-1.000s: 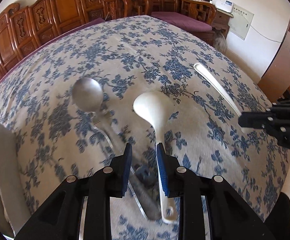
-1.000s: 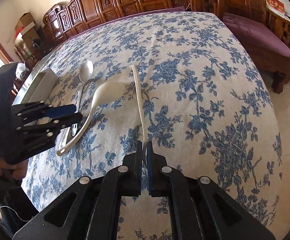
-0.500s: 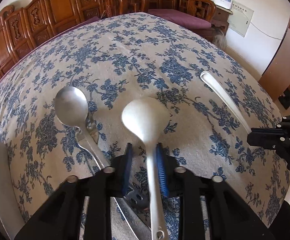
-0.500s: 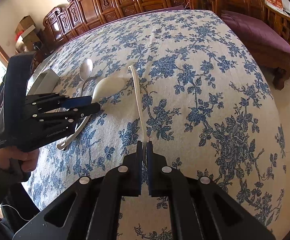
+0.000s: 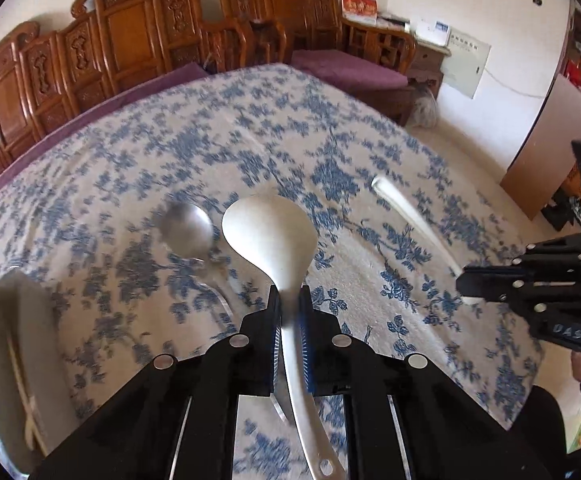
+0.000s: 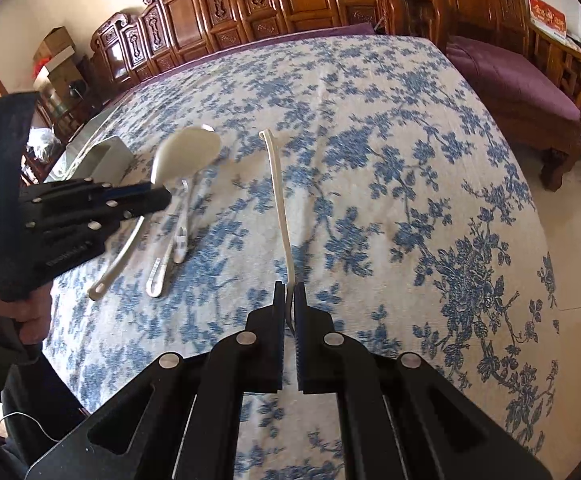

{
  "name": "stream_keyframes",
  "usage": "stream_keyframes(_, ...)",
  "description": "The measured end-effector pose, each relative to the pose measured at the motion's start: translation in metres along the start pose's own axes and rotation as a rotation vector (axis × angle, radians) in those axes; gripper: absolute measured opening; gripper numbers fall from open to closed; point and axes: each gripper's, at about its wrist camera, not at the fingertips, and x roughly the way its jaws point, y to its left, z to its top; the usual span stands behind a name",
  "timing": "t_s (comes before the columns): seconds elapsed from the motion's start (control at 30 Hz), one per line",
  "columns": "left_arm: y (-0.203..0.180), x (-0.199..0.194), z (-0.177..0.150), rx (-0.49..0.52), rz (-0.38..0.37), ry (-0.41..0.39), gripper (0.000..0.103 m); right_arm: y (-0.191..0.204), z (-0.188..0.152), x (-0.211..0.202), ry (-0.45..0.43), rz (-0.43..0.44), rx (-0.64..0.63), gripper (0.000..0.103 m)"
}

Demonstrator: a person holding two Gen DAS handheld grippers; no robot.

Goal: Organize utensils
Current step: 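Carry the white plastic spoon over the grey tray and lower it with the left tool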

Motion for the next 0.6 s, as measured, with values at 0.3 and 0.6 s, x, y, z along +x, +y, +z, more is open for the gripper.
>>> stream_keyframes(0.3, 0.047, -0.063, -0.01, -0.062, 0.054, -0.075, 0.008, 0.05, 0.013, -0.004, -0.02, 0.023, -0.058, 0.005)
stream_keyframes(0.6, 0.111, -0.094, -0.033, -0.141, 0.117, -0.099, 0.008, 0.101, 0.029, 0.018, 0.001, 0.053, -0.123, 0.005)
